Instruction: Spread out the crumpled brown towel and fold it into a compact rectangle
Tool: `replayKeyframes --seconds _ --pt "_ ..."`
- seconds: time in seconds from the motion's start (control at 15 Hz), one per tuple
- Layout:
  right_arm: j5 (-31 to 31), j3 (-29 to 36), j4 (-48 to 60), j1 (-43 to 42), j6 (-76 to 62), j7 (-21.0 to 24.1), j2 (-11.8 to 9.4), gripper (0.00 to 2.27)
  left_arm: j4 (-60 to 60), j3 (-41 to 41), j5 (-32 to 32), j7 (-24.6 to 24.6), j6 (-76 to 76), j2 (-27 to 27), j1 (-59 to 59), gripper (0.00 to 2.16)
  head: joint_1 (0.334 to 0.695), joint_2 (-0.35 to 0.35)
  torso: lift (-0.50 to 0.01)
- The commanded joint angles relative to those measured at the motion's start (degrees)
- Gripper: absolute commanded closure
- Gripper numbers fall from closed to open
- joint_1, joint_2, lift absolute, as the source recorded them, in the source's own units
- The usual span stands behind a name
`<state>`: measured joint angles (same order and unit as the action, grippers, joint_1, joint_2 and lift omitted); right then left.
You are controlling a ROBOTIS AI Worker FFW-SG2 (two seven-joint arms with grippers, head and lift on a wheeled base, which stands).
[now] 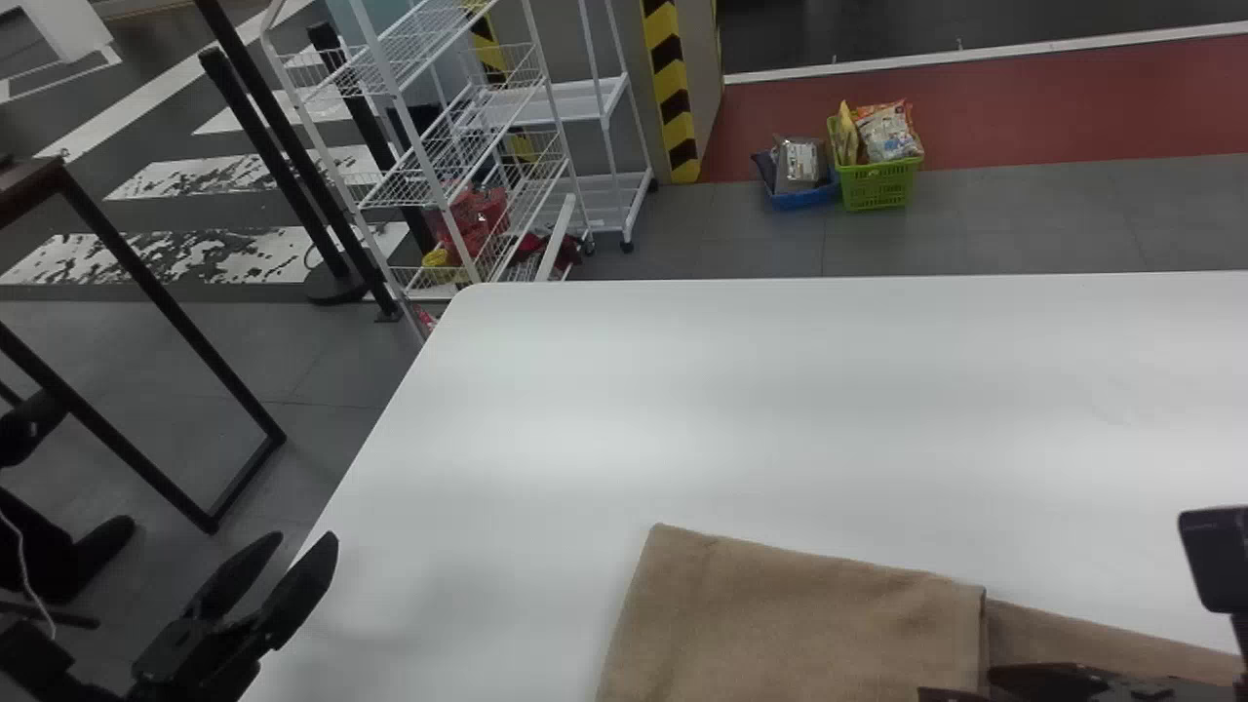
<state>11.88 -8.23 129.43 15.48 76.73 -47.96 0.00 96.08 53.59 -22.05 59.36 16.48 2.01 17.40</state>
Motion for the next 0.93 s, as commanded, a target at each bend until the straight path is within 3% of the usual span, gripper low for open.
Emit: replayKeyframes --seconds 0.0,0.4,0.87 --pt "0.87 -1.35 -0.59 -0.8 0.4 0.06 0.05 0.38 -0.01 0.02 -0.09 0.15 0.0 0.01 0.09 0.03 0.695 0.35 -0.127" --pt "2.19 -2.84 -1.9 -2.29 3.56 0.06 0.05 0.38 -0.19 0.02 -0.27 0.23 0.0 0.27 0.18 0.03 0.695 0.35 -0.127" --pt "1.83 -2.93 -2.61 -2.91 3.56 0.32 0.05 0.59 -0.54 -0.07 -0.45 0.41 0.0 0.27 0.18 0.03 0.695 0.35 -0.127"
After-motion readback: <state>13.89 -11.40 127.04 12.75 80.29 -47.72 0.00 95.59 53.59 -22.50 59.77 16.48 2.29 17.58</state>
